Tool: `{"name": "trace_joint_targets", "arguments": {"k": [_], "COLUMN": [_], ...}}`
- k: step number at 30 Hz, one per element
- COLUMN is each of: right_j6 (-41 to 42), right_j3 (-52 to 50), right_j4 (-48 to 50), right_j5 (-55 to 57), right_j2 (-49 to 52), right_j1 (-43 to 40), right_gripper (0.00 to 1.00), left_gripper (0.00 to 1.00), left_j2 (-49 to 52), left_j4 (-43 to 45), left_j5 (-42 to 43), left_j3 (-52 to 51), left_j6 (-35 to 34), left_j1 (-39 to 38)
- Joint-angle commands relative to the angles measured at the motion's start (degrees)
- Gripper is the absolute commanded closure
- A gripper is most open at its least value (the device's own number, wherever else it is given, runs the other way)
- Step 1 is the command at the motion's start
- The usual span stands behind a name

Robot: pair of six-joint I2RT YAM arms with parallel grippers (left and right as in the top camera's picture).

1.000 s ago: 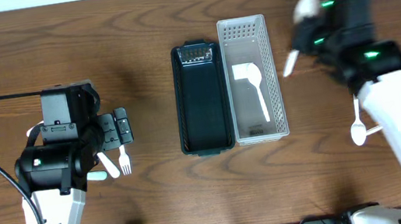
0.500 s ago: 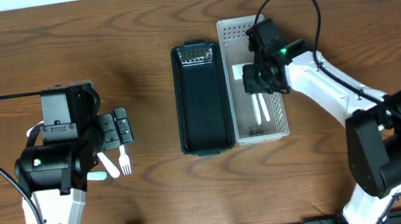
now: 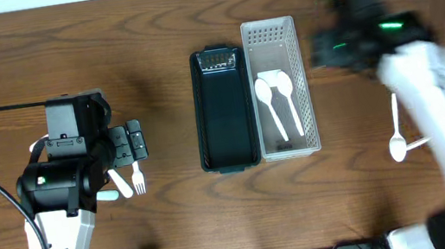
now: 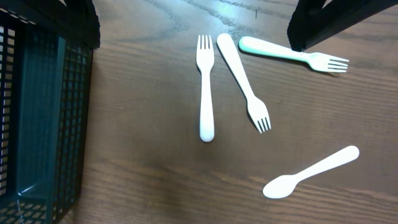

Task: Pack container
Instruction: 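Place the white spoon into the white basket with the right gripper, then move the right gripper to the right spoons and grasp one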

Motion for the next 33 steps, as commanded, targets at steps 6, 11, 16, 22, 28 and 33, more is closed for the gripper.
{"name": "trace_joint_targets", "arguments": {"k": [6,11,16,22,28,33], "right_j6": [-5.81,-5.88,-8.79,-11.85,-11.87,-11.85], "right_j3": [-3.65,-16.81,-29.90,-35.15,-36.24,-36.24], "right_j4": [-12.74,-6.29,6.38,15.74,20.20,21.97], "right_j5": [3.43,3.37,3.37,0.35,-0.96,-1.18], "right_j2": [-4.98,-4.96,-4.59,-1.84,3.96,9.60], "right_j1": [-20.00,-24.98,-25.46,-25.42,-25.44,-25.42], "right_gripper": [0.22,0.15,0.13,0.15,0.15,0.16], "left_gripper": [0.02,0.02,0.02,0.02,0.02,0.02], "left_j2": [0.33,0.33,0.33,0.33,0.33,0.33], "left_j4": [-0.11,-0.09,0.11,0.09,0.04,0.07], "left_j5": [-0.48,-0.48,-0.48,-0.48,-0.48,-0.48], "left_j3": [0.85,0.85,0.85,0.85,0.85,0.85], "left_j6": [0.15,0.15,0.13,0.13,0.13,0.13], "left_j1": [0.28,0.28,0.28,0.28,0.28,0.28]}}
